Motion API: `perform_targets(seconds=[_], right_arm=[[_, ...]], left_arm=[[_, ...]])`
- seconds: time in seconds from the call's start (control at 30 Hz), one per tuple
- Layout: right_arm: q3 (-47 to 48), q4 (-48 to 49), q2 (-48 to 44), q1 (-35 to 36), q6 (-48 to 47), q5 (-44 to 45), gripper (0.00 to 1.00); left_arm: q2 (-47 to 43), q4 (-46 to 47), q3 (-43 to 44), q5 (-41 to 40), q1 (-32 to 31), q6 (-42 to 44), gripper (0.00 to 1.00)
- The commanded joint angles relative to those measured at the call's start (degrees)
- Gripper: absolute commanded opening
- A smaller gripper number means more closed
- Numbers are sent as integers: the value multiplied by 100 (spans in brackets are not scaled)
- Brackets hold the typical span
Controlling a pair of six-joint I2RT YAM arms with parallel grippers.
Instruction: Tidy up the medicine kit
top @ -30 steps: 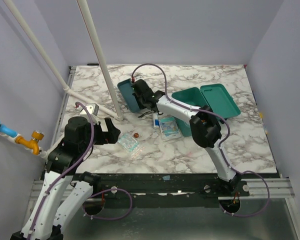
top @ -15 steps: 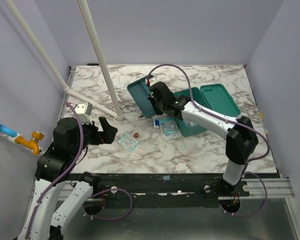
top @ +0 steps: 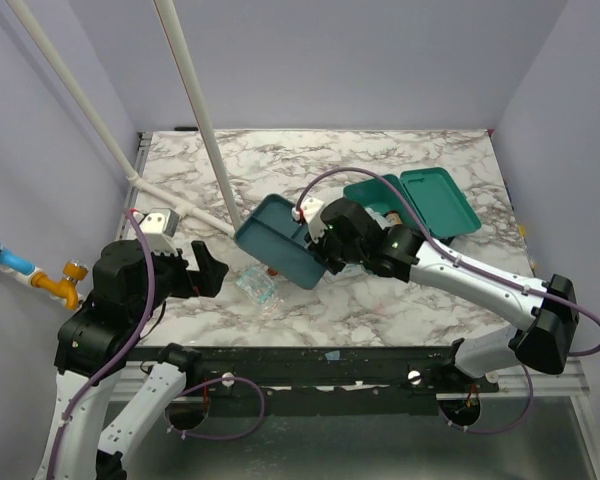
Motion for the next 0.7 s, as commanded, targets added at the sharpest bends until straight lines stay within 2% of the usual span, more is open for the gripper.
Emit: perform_targets(seconds=[0.0, 0.1, 0.27, 0.47, 0.67], right_arm=[[-238, -503, -205, 237, -352, -799, 1], [-400, -494, -281, 422, -321, -1034, 1], [-494, 350, -15, 960, 11, -1226, 1], [191, 1055, 1284, 1603, 81, -1108, 1], [694, 2088, 2186, 1665, 172, -902, 1]], left_arm=[[-154, -404, 238, -208, 20, 199, 99], [-249, -453, 336, -190, 20, 182, 99], [-285, -513, 431, -71, 20, 137, 99], [-430, -561, 400, -81, 20, 79, 99], [-690, -594, 302, -305, 20, 27, 98]])
